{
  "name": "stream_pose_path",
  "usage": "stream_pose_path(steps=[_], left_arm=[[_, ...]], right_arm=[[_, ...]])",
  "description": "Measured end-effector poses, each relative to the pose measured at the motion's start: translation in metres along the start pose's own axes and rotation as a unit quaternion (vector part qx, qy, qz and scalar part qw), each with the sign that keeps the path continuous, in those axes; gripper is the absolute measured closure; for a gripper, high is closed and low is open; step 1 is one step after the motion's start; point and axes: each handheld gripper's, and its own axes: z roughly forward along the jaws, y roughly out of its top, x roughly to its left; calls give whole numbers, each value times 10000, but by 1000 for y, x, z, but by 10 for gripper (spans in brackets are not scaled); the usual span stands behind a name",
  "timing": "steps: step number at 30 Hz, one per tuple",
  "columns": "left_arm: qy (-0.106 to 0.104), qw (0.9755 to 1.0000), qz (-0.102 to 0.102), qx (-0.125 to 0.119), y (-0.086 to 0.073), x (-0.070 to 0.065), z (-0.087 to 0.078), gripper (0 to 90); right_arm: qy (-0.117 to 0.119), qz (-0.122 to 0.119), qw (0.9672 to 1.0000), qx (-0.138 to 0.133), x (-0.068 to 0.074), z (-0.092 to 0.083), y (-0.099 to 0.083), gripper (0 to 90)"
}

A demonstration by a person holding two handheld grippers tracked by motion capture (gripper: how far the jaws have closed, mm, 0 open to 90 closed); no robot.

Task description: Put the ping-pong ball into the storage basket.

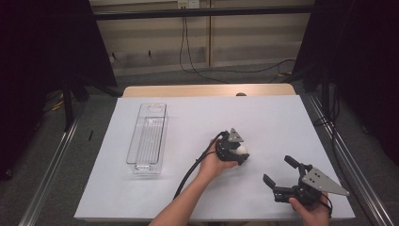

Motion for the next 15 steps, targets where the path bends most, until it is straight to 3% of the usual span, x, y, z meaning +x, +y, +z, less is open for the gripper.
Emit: stream_pose_path(steps=[7, 15], left_arm=[[-29, 9999, -37, 116, 0, -1, -1, 509], [-77, 9999, -110, 2, 2, 0, -8, 511]], right_arm=[[20, -15, 10000, 25, 0, -1, 0, 8], [-2, -25, 10000, 6, 0, 1, 0, 8]])
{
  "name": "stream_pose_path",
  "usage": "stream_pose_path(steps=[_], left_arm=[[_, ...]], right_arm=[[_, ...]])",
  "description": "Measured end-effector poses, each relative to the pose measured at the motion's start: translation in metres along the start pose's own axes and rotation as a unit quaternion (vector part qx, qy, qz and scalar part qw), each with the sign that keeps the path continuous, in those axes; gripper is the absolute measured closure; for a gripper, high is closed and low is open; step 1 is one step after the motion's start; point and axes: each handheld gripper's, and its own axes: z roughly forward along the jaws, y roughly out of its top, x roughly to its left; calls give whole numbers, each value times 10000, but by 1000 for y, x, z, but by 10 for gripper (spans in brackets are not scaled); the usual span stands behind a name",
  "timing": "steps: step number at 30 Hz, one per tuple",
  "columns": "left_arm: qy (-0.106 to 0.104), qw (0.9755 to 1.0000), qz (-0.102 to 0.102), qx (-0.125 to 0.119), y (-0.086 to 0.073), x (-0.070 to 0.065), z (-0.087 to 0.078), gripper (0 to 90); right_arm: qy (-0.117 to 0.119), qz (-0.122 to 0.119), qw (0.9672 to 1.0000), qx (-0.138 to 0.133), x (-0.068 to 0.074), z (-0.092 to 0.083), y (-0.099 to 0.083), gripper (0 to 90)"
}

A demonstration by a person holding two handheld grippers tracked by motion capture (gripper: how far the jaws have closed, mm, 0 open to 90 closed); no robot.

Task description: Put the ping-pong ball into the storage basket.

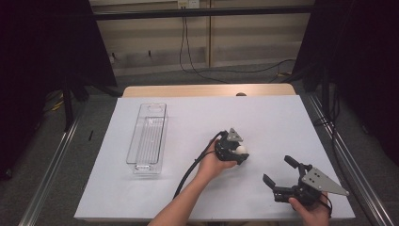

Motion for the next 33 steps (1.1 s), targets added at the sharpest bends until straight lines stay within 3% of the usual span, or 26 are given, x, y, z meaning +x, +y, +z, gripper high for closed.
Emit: stream_pose_path(steps=[6, 7, 9, 10, 12, 16, 20, 23, 24, 26, 33], left_arm=[[-65, 9998, -107, -169, 1, 1, -7, 511], [-24, 9999, -87, -69, 2, 2, -10, 511], [-85, 9995, -193, -215, 2, 2, -11, 511], [-51, 9997, -187, -117, 3, 2, -14, 511], [-91, 9995, -185, -254, 1, 3, -14, 511], [-43, 9997, -201, -150, 1, 4, -20, 511], [-74, 9992, -285, -279, 0, 5, -23, 511], [-91, 9990, -316, -299, -1, 7, -26, 511], [-23, 9993, -297, -204, 0, 7, -28, 511], [-86, 9988, -357, -328, -1, 7, -29, 511], [-20, 9988, -369, -320, -1, 9, -36, 511]], right_arm=[[0, 16, 10000, 14, 1, 0, 0, 8], [5, 14, 10000, 13, 1, 0, 0, 8], [7, 13, 10000, 16, 1, 0, 0, 8], [19, -6, 10000, 22, 0, 0, 0, 8], [28, -18, 10000, 29, 0, 0, 0, 8], [42, -11, 10000, 44, 1, 1, 0, 8], [11, 22, 10000, 27, 1, 2, -1, 8], [34, -1, 10000, 58, 1, 2, -1, 8], [39, 14, 10000, 63, 1, 2, -1, 8], [38, 9, 10000, 70, 1, 2, -1, 8], [25, 12, 10000, 38, 1, 3, -1, 8]])
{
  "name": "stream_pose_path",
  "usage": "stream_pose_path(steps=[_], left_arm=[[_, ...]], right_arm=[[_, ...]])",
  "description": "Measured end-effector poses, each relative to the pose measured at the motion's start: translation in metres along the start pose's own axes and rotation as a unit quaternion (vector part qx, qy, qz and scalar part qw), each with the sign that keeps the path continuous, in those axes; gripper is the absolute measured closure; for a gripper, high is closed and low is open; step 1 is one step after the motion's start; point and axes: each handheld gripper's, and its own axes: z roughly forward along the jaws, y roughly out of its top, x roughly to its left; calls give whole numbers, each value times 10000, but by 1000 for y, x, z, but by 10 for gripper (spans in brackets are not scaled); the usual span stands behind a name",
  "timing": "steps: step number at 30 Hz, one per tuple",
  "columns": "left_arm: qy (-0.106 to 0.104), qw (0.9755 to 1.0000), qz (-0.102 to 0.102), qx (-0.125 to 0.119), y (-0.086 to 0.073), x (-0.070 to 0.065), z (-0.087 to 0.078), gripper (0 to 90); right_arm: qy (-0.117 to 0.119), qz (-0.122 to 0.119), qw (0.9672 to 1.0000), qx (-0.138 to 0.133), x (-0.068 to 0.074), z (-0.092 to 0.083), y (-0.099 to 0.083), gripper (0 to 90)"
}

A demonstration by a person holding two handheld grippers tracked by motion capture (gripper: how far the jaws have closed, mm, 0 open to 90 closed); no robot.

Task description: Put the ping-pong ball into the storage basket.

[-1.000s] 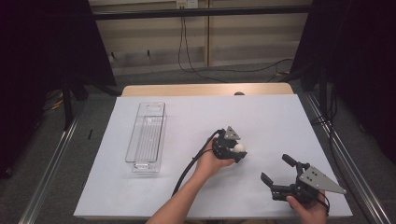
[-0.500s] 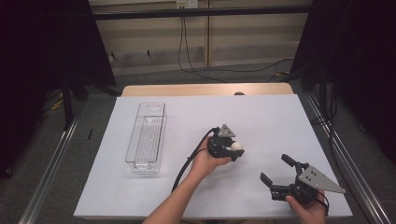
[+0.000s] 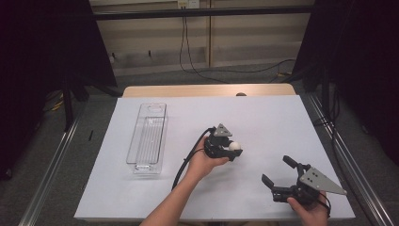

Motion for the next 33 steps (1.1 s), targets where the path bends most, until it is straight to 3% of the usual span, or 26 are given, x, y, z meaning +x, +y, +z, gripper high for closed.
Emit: stream_pose_path(steps=[5, 14, 16, 24, 25, 33], left_arm=[[42, 9999, -50, -102, -2, 2, -3, 511], [45, 10000, -48, -16, 0, 2, -12, 511], [-21, 9999, -77, -95, -1, 3, -13, 511], [37, 9997, -143, -176, -2, 5, -20, 511], [93, 9998, -137, -98, -1, 5, -22, 511], [73, 9995, -182, -232, -1, 5, -26, 511]], right_arm=[[16, -15, 10000, 8, 0, 0, 0, 8], [16, -34, 10000, 28, 0, 0, 0, 8], [21, -47, 10000, 19, 1, 0, 0, 8], [21, -15, 10000, 9, -1, 0, 0, 8], [2, -6, 10000, 10, 0, 0, 0, 8], [8, -15, 10000, 15, -1, 1, 0, 8]])
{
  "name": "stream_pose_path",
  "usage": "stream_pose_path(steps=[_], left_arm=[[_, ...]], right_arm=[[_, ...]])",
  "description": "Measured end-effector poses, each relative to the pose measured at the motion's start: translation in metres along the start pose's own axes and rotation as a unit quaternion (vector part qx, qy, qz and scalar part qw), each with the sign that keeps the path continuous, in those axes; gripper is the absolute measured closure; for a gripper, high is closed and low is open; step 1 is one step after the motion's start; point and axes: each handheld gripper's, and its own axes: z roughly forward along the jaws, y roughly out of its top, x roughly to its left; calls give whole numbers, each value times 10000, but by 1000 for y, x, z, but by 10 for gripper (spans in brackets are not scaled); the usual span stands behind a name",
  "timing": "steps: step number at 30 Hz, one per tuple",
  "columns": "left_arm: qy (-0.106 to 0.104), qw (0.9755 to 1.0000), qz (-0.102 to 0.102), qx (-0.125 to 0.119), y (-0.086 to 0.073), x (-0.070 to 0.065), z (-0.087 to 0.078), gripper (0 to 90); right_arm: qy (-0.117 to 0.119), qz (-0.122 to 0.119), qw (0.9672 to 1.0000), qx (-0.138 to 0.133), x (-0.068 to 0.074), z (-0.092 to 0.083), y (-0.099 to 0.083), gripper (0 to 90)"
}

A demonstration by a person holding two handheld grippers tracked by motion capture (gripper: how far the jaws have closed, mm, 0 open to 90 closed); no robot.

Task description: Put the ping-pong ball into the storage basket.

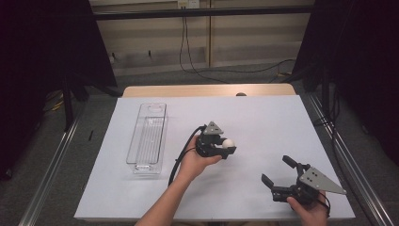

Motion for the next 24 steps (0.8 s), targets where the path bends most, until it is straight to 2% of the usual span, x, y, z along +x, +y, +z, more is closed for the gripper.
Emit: stream_pose_path(steps=[1, 3, 14, 24], left_arm=[[34, 10000, 7, 37, 0, 0, -1, 511], [-30, 10000, 3, -42, -1, 1, -1, 511], [72, 9999, -86, 8, -6, 4, -8, 511], [13, 9999, -104, -76, -13, 7, -13, 511]], right_arm=[[1, -2, 10000, 1, 0, 0, 0, 8], [-1, 1, 10000, 5, 0, 0, 0, 9], [31, -11, 10000, 16, 0, 0, 0, 9], [32, 16, 10000, 10, -1, 1, -1, 10]])
